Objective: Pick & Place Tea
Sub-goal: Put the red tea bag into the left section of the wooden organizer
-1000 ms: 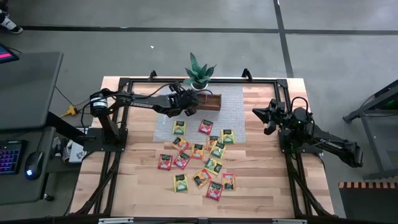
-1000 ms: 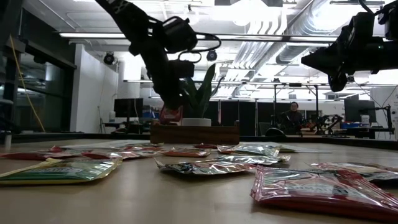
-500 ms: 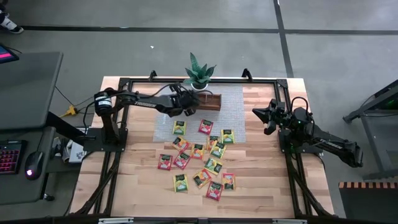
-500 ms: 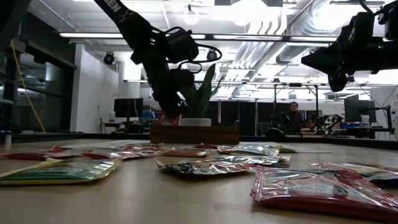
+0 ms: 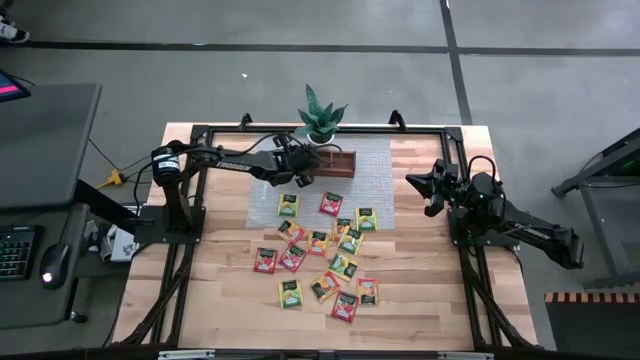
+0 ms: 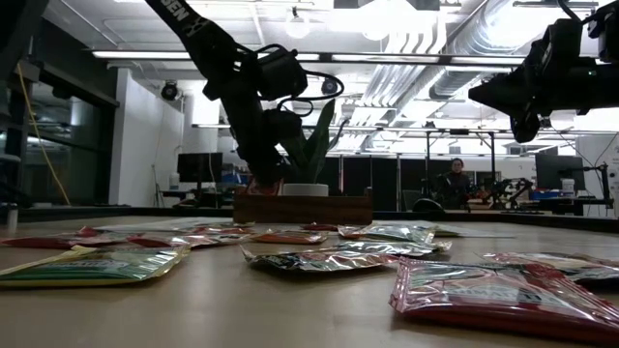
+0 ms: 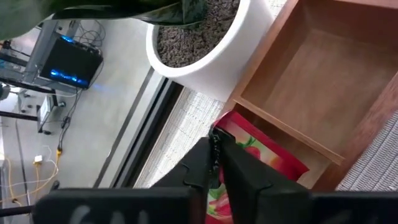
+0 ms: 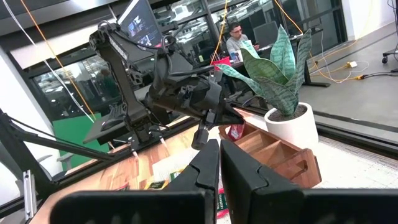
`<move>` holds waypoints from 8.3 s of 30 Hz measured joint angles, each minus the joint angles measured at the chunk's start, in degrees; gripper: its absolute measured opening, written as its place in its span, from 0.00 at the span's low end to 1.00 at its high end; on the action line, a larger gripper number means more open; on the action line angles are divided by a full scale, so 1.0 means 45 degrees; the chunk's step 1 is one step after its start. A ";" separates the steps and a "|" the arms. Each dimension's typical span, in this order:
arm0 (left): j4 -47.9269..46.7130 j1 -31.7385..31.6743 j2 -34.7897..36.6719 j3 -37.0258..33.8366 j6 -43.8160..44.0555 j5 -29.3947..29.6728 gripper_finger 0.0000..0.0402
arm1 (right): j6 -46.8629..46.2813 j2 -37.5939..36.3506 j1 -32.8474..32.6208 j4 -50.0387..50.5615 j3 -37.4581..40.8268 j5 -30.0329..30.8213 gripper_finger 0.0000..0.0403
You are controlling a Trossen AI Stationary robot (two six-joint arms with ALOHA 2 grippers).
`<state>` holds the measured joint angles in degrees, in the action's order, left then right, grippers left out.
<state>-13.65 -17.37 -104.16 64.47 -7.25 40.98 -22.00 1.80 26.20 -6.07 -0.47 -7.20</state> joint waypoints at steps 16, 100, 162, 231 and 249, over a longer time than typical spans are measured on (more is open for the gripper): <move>-0.0485 0.0000 0.0141 -0.0008 0.0002 0.0479 0.48 | 0.0000 0.0000 0.0000 0.0000 0.0002 0.0000 0.03; -0.3565 0.6305 0.4634 -0.5829 1.1688 -1.1299 0.50 | 0.0000 0.0015 0.0001 0.0168 0.0000 0.0000 0.03; -0.3385 0.6290 0.4580 -0.5882 1.2055 -1.1886 0.17 | 0.0000 0.0015 -0.0002 0.0160 0.0005 0.0000 0.03; -0.5868 0.0778 0.6337 -0.0380 0.2276 -0.5476 0.00 | 0.0000 0.0019 0.0001 0.0163 0.0002 0.0000 0.03; -0.6210 -0.1424 0.2167 0.1928 0.0760 -0.5557 0.00 | 0.0000 0.0019 0.0001 0.0163 0.0002 0.0000 0.03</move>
<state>-41.59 -23.77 -94.41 73.14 -3.82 15.97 -22.00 1.89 26.21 -5.33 -0.46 -7.20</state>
